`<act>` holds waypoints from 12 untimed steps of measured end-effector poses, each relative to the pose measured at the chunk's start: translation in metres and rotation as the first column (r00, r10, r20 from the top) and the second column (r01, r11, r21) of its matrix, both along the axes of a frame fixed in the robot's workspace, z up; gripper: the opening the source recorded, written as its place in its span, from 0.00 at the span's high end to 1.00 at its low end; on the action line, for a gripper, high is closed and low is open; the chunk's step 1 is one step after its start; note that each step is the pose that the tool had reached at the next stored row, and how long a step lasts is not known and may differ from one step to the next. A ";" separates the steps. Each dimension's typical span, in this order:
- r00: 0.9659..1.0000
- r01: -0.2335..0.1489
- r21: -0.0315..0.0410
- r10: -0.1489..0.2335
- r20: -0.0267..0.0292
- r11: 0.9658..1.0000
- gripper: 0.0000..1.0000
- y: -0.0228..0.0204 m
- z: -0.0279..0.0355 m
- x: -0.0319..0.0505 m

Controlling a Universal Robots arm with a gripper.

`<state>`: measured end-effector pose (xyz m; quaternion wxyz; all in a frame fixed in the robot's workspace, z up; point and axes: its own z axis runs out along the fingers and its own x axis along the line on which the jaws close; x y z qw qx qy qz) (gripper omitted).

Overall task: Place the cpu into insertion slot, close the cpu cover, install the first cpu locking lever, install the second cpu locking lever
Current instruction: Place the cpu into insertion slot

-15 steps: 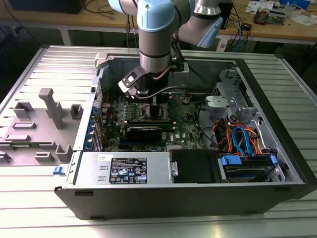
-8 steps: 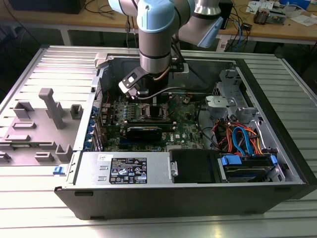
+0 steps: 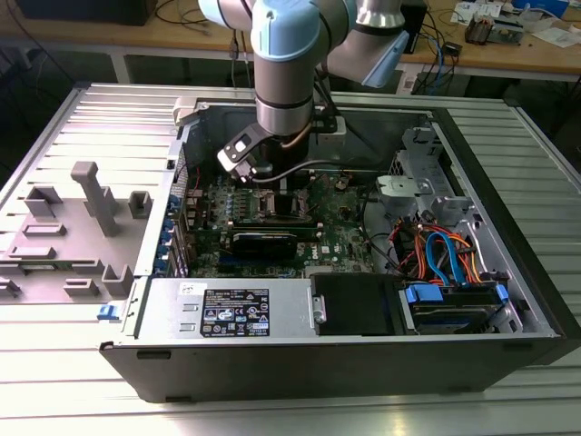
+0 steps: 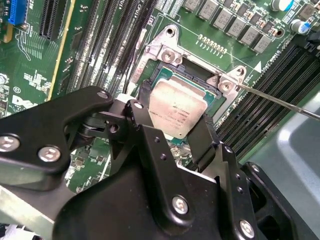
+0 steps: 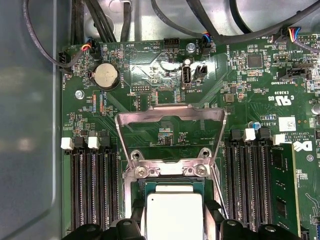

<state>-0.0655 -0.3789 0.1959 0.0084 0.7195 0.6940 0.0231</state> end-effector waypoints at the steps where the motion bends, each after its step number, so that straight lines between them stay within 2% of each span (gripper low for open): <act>1: 1.000 0.000 0.001 0.000 0.000 1.000 0.45 0.0001 -0.0002 0.0000; 2: 1.000 0.000 0.000 0.000 0.000 1.000 0.38 0.0001 -0.0002 0.0000; 6: 1.000 0.000 0.000 0.000 0.000 1.000 0.38 0.0000 0.0015 0.0000; 7: 1.000 0.000 -0.002 0.000 0.000 1.000 0.39 -0.0002 0.0018 -0.0001; 8: 1.000 0.000 -0.001 0.000 -0.001 1.000 0.45 -0.0002 0.0018 -0.0001; 12: 1.000 0.000 -0.001 0.000 0.000 1.000 0.45 0.0000 0.0018 0.0000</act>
